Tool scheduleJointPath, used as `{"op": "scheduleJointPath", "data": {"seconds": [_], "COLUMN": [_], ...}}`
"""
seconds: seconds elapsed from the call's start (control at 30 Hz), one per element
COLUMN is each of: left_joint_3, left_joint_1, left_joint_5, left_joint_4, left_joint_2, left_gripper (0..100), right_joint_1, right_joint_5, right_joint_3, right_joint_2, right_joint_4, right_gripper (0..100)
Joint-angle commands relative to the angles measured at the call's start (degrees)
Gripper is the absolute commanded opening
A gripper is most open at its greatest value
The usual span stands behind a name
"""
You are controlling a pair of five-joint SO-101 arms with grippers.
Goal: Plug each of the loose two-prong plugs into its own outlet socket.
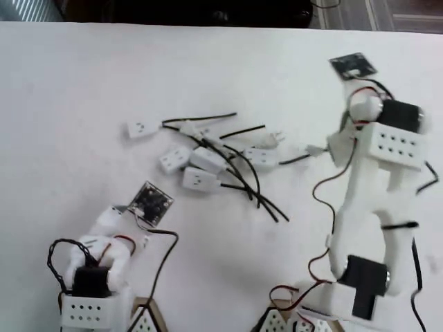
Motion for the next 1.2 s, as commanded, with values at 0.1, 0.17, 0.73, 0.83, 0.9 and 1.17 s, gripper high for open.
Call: {"op": "scheduleJointPath", "data": {"seconds": [0.1, 0.17, 0.73, 0.83, 0.9, 1.17], "left_joint_3": [-0.2, -0.2, -0.2, -0.2, -0.2, -0.2], "left_joint_1": [-0.5, -0.5, -0.5, -0.5, -0.5, -0.5], "left_joint_5": [-0.4, -0.4, -0.4, -0.4, -0.4, -0.4], "left_joint_4": [0.3, 0.3, 0.3, 0.3, 0.3, 0.3], "left_joint_2": [-0.1, -0.1, -0.1, -0.1, -0.1, -0.1], "left_gripper": [2, 2, 2, 2, 2, 2], "right_joint_1": [11.1, 12.8, -11.2, -14.4, -16.4, -18.4], "right_joint_5": [3.7, 6.3, 6.9, 6.1, 2.2, -3.5], "right_joint_3": [-0.6, -0.5, 3.5, 3.4, 3.3, -4.6], "right_joint_2": [-11.6, -14.1, 4.1, 7.8, 8.0, 2.2], "right_joint_4": [5.6, 6.5, -1.1, -5.3, -7.1, -1.0], "right_gripper": [1.7, 1.7, 4.3, 14.7, 20.3, 21.1]}}
